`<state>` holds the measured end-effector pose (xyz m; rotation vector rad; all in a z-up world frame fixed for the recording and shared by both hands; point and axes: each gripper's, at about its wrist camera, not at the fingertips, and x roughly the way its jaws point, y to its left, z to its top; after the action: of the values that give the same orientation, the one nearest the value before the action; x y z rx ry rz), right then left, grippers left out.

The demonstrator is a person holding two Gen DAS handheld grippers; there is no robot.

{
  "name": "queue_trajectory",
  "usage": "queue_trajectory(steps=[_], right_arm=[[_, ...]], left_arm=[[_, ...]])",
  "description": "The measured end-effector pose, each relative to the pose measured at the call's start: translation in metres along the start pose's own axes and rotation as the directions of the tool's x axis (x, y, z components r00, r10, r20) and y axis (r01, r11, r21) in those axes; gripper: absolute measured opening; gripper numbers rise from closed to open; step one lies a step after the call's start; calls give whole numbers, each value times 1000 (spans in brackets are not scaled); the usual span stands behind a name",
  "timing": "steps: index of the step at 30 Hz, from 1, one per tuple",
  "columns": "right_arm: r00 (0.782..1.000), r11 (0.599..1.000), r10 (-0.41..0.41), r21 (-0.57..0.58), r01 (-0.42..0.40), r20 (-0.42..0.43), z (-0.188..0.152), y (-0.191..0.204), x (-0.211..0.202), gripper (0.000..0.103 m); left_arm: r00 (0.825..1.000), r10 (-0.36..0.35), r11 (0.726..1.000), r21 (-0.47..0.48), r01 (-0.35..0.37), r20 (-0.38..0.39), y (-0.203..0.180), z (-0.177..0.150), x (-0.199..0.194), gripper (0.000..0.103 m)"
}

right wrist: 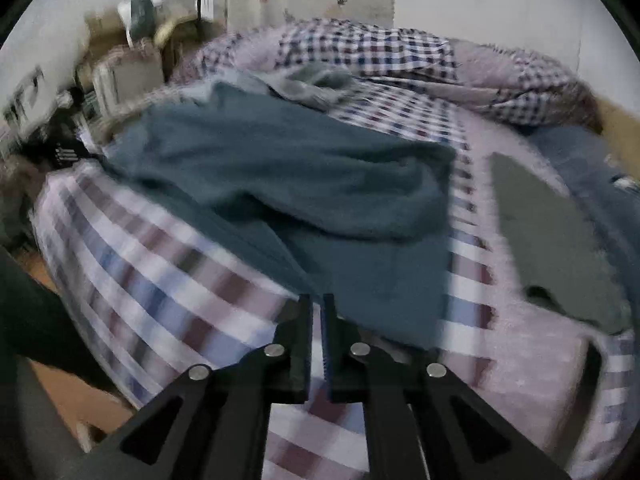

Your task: Fold clothes

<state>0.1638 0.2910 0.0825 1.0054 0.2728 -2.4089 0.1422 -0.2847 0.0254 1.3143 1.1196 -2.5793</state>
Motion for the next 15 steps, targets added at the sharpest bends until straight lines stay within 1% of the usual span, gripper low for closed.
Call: queue_trajectory(steps=[1, 4, 8, 10, 12, 13, 14, 15], right_arm=[[1000, 999, 22, 24, -23, 18, 8, 0, 4, 11], [999, 994, 29, 106, -32, 29, 28, -6, 25, 13], [996, 989, 37, 143, -25, -83, 40, -11, 68, 13], [991, 989, 85, 127, -71, -106, 44, -1, 82, 13], [982, 985, 158, 93, -149, -105, 51, 15, 91, 13], [973, 977, 207, 77, -199, -107, 53, 24, 91, 12], [956, 962, 271, 61, -265, -112, 53, 33, 91, 12], [933, 941, 338, 37, -336, -121, 53, 43, 90, 12]], left_arm=[[1000, 5, 1000, -4, -5, -4, 0, -2, 1, 0], [1000, 18, 1000, 9, -18, -8, -1, -5, 2, 0], [1000, 26, 999, 36, -26, -8, -1, -8, 0, 0], [1000, 20, 999, 35, -20, -12, 2, -7, -1, 0], [1000, 18, 999, 35, -17, -15, 3, -6, -2, 0], [1000, 17, 999, 35, -16, -16, 4, -6, -2, 0], [1000, 16, 999, 35, -16, -18, 4, -6, -2, 0], [1000, 19, 999, 39, -19, -19, 4, -6, -1, 0]])
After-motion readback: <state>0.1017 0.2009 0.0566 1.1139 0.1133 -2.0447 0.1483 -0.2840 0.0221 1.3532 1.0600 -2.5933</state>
